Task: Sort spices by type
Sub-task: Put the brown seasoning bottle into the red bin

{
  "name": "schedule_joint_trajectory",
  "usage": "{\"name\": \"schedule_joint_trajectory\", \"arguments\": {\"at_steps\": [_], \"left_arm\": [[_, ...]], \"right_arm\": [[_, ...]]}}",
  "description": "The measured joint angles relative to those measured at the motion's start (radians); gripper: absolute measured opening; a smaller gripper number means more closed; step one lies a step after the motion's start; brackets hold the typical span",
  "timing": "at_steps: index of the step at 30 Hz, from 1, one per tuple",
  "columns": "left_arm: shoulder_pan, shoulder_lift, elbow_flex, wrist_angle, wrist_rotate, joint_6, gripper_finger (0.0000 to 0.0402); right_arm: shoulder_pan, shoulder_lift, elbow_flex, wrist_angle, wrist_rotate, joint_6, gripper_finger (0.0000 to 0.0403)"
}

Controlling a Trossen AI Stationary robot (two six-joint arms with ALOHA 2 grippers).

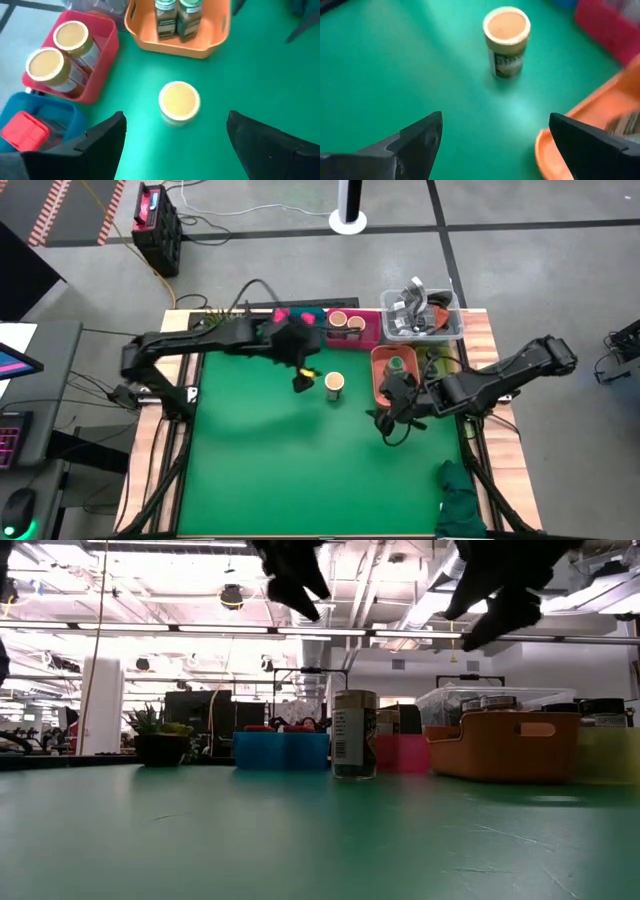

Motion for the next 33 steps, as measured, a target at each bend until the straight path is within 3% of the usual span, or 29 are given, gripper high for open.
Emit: {"name": "schedule_joint_trajectory", "arguments": {"at_steps": [8,10,15,20,26,33], "left_arm": [[-0.042,-0.243,-0.276,0.134,-0.079,-0.215,0.0330],[-0.052,-0.276,-0.306,0.132,-0.101,-0.251,0.0330],[-0.062,-0.325,-0.329,0.156,-0.217,-0.300,0.0330],[-0.047,-0.345,-0.321,0.185,-0.247,-0.272,0.0330],[-0.014,-0.387,-0.288,0.188,-0.273,-0.249,0.0330],[0.001,-0.433,-0.284,0.180,-0.277,-0.239,0.0330]], "right_arm": [[-0.127,0.014,0.004,0.178,-0.011,-0.486,0.0393],[-0.173,0.023,0.004,0.228,-0.068,-0.554,0.0398],[-0.298,0.089,0.004,0.315,-0.231,-0.643,0.0399],[-0.367,0.184,0.027,0.408,-0.349,-0.705,0.0400],[-0.380,0.347,0.191,0.320,-0.373,-0.822,0.0400],[-0.394,0.461,0.331,0.201,-0.375,-0.840,0.0400]]}}
